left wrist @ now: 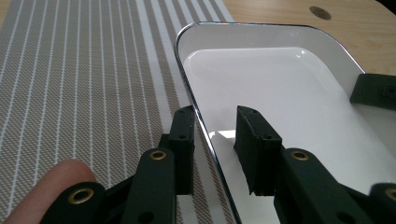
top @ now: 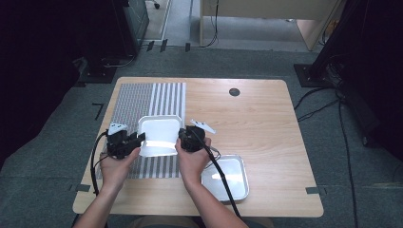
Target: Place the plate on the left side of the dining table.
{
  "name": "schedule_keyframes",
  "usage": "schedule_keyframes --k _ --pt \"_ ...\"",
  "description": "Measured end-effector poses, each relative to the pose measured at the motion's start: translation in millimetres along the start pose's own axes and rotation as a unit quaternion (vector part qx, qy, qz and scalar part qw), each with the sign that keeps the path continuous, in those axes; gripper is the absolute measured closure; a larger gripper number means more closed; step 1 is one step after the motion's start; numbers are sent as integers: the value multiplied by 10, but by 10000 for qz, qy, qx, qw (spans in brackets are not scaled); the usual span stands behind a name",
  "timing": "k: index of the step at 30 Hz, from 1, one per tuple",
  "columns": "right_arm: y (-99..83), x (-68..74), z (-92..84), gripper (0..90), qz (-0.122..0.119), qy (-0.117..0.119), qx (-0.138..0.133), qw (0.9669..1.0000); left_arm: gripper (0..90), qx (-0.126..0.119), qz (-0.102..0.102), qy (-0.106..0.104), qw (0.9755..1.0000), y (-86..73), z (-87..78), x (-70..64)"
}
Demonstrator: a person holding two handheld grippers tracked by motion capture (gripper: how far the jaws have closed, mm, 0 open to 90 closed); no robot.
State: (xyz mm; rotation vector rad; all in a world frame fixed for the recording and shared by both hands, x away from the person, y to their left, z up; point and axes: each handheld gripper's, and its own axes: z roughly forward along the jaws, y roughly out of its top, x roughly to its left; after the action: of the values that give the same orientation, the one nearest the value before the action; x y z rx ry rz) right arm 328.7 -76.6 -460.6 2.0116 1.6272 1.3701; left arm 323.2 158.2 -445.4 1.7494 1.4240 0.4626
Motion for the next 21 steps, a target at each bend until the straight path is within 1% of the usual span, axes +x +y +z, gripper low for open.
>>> schedule_keyframes --k 1,4,8,11,14,16,19,21 --pt "11 25 39 894 3 0 -4 10000 688 -26 -77 30 10000 22 28 53" --pt "44 112 176 895 -42 -34 10 10000 690 -2 -136 88 9999 75 87 145" --pt "94 163 315 895 3 -20 41 10000 698 -39 -211 139 9997 163 169 248" --pt "130 197 421 895 8 -58 16 10000 705 18 -195 235 9995 235 255 309" --pt "164 220 547 895 86 -107 36 9999 712 103 -197 302 9993 308 359 384" --pt "178 230 636 895 108 -120 52 9999 722 110 -227 348 9991 348 415 431" --pt "182 242 743 895 137 -138 91 9998 730 182 -281 391 9987 385 494 497" --pt "186 257 812 895 114 -180 103 9997 731 239 -315 431 9983 396 555 547"
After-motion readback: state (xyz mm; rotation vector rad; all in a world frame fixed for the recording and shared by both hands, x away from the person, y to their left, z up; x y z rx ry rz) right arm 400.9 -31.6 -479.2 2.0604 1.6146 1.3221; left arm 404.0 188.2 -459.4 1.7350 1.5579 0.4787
